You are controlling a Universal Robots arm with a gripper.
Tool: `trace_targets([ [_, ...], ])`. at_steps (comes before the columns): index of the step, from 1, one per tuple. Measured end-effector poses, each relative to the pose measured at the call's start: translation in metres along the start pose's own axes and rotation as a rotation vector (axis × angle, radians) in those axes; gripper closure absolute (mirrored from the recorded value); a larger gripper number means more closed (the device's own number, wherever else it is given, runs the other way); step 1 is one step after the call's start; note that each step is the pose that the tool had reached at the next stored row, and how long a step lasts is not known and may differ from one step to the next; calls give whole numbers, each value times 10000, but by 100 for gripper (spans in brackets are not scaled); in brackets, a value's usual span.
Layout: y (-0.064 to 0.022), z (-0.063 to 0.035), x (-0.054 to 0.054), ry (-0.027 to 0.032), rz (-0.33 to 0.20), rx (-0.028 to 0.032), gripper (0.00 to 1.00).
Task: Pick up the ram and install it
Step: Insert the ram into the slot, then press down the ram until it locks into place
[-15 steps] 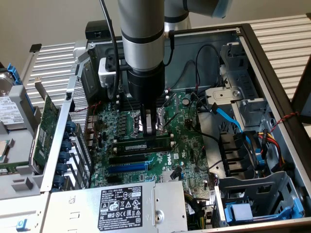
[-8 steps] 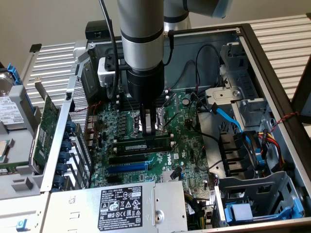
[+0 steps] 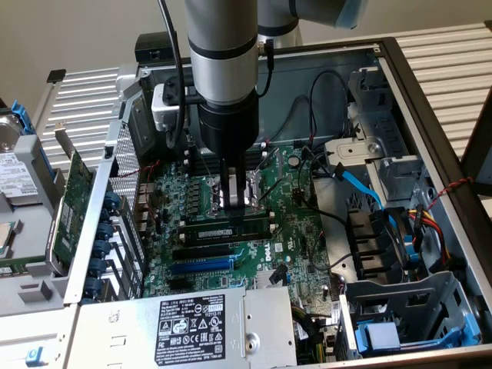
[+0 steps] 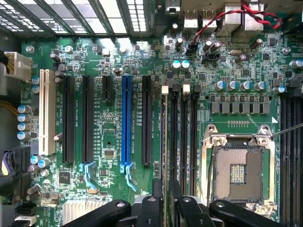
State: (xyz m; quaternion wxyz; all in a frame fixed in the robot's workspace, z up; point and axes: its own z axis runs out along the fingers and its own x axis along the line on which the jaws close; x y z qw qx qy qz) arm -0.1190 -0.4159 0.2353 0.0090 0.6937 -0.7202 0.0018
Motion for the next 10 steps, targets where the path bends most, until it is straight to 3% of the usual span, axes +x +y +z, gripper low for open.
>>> trace_targets([
  [10, 38, -18, 1, -1, 1, 37, 79],
])
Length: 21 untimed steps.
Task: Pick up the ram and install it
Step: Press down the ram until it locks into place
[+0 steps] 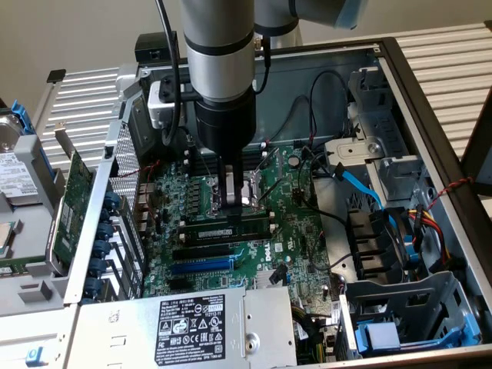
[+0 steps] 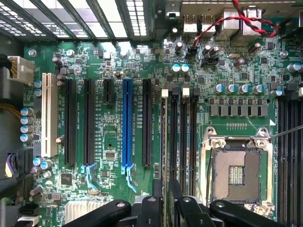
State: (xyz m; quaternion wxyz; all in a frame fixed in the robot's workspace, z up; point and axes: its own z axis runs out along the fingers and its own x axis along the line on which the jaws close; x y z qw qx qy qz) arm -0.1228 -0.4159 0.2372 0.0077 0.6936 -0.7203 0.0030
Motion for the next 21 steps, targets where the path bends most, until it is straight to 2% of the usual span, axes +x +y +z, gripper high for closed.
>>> trace_targets([
  [6, 7, 0, 1, 0, 1, 2, 79],
  [15, 78, -24, 4, -21, 0, 12, 79],
  [16, 85, -30, 4, -24, 1, 13, 82],
  [17, 92, -34, 4, -28, 1, 15, 88],
  [21, 106, -37, 5, -29, -1, 18, 89],
])
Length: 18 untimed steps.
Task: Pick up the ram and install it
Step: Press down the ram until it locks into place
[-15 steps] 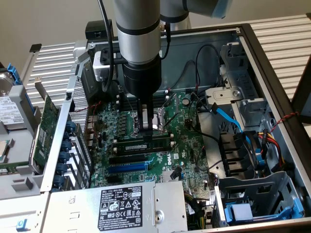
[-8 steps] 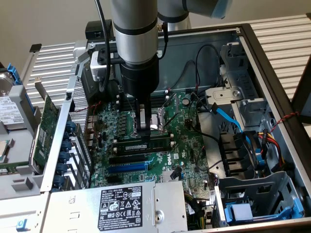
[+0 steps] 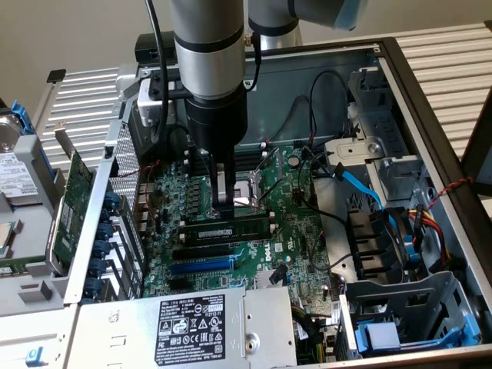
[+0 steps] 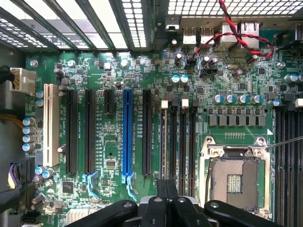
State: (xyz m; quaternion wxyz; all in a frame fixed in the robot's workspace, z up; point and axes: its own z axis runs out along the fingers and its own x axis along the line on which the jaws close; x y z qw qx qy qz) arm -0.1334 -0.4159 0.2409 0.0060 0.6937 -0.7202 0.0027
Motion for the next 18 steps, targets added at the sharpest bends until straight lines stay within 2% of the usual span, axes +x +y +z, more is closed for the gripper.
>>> trace_targets([
  [18, 11, 70, 0, -1, 35, 0, 89],
])
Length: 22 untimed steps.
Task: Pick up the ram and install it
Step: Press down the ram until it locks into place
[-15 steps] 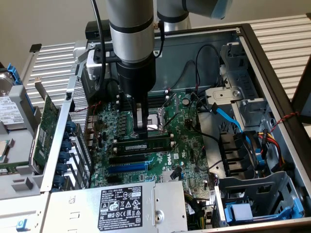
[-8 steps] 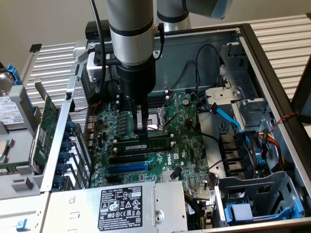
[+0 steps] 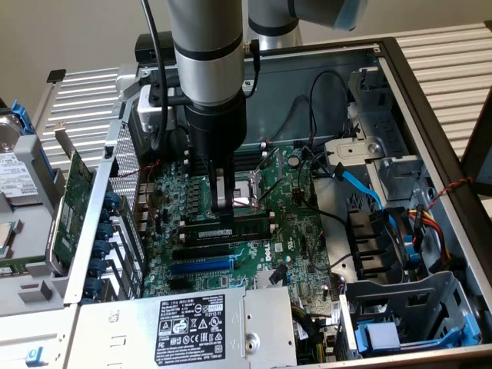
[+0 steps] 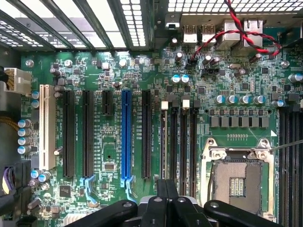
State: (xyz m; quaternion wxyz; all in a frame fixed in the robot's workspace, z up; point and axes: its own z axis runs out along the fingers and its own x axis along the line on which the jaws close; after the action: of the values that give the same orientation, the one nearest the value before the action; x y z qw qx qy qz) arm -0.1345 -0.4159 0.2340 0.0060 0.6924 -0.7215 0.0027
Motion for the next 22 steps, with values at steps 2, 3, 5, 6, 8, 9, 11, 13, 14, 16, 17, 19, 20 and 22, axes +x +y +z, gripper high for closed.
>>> trace_targets([
  [2, 0, 5, 0, 2, 0, -2, 89],
  [3, 0, 7, 0, 2, 0, -1, 89],
  [5, 0, 12, 0, 1, 0, -1, 89],
  [6, 0, 14, 2, -1, 1, 0, 89],
  [8, 0, 14, 4, 1, 0, -1, 89],
  [9, 0, 15, 5, 0, 1, 0, 89],
  [11, 0, 18, 10, 1, 0, -1, 89],
  [13, 0, 22, 11, 1, 0, -1, 89],
  [14, 0, 24, 11, 0, 1, -1, 89],
  [16, 0, 29, 11, 2, 0, -2, 89],
  [17, 0, 30, 11, 2, 0, -1, 89],
  [19, 0, 31, 11, 2, 0, -1, 89],
  [20, 0, 31, 11, 1, 0, -1, 89],
  [22, -1, 33, 13, -1, 0, 0, 89],
])
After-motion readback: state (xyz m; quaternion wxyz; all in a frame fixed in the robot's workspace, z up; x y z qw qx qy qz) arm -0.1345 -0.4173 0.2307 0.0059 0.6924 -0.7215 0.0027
